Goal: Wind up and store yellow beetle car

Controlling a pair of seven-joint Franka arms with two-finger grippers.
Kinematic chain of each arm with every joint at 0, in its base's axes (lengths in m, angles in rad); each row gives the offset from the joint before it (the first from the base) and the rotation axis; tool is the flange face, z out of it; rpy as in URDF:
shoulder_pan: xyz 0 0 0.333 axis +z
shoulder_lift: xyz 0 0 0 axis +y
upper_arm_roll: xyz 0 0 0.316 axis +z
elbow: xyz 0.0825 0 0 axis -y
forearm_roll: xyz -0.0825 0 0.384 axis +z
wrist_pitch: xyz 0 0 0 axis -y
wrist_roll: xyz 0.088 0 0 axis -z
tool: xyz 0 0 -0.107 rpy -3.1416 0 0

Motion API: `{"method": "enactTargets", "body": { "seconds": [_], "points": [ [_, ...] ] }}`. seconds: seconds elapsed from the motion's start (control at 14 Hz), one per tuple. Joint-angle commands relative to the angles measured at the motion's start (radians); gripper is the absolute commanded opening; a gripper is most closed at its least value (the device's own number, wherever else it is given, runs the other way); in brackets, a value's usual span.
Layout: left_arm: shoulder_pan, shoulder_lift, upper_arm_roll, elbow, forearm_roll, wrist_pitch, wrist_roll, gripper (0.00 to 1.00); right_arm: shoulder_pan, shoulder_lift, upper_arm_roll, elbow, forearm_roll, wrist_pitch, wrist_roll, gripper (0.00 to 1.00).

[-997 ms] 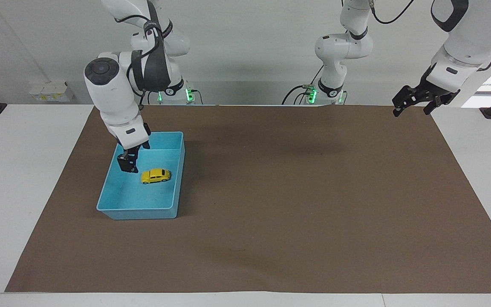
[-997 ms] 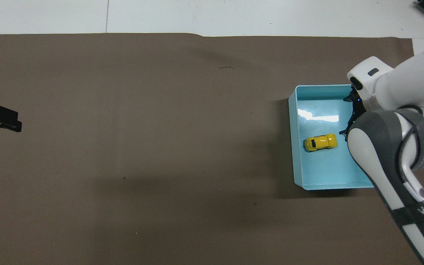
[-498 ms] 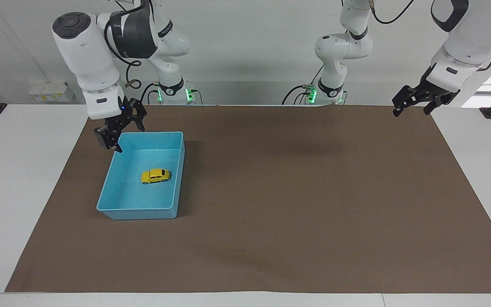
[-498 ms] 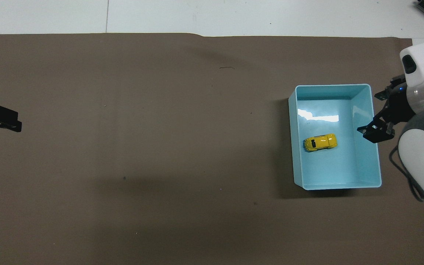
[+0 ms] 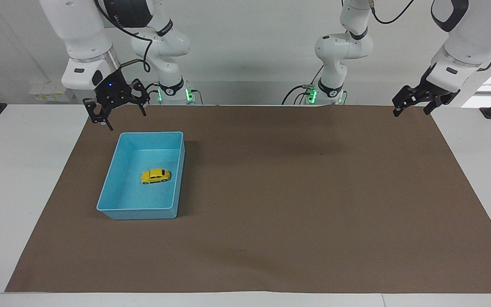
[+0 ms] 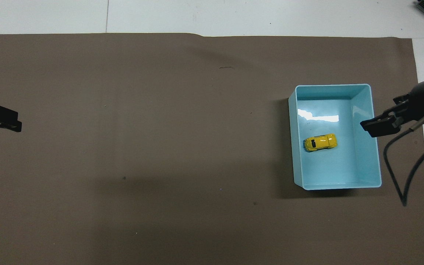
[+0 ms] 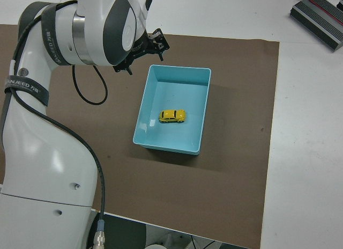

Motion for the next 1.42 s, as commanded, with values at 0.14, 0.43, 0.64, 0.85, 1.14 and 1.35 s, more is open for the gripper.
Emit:
{"method": "enactTargets", "body": {
  "seconds": [0.14,0.43,0.64,0.85,1.14,1.35],
  "points": [
    [0.015,-0.008,-0.011,0.002,0.013,-0.017,-0.007,1.0,-0.024,-0.033,-0.017,0.001,0.019,-0.019,0.249,1.0],
    [0.015,-0.008,-0.011,0.002,0.014,-0.017,-0.007,1.0,-0.025,-0.042,-0.026,0.002,0.01,-0.072,0.324,1.0],
    [0.015,-0.008,-0.011,0.002,0.013,-0.017,-0.007,1.0,-0.013,-0.045,-0.02,0.002,0.006,-0.091,0.327,1.0],
    [0.015,-0.008,-0.011,0.002,0.013,-0.017,-0.007,1.0,-0.025,-0.045,-0.031,0.002,0.016,-0.08,0.318,1.0],
    [0.015,-0.008,-0.011,0.002,0.013,-0.017,-0.007,1.0,-0.021,-0.055,-0.029,0.002,0.009,-0.091,0.325,1.0],
    [0.015,-0.008,-0.011,0.002,0.013,-0.017,-0.007,1.0,-0.025,-0.059,-0.031,0.004,0.013,-0.121,0.324,1.0]
  ]
}}
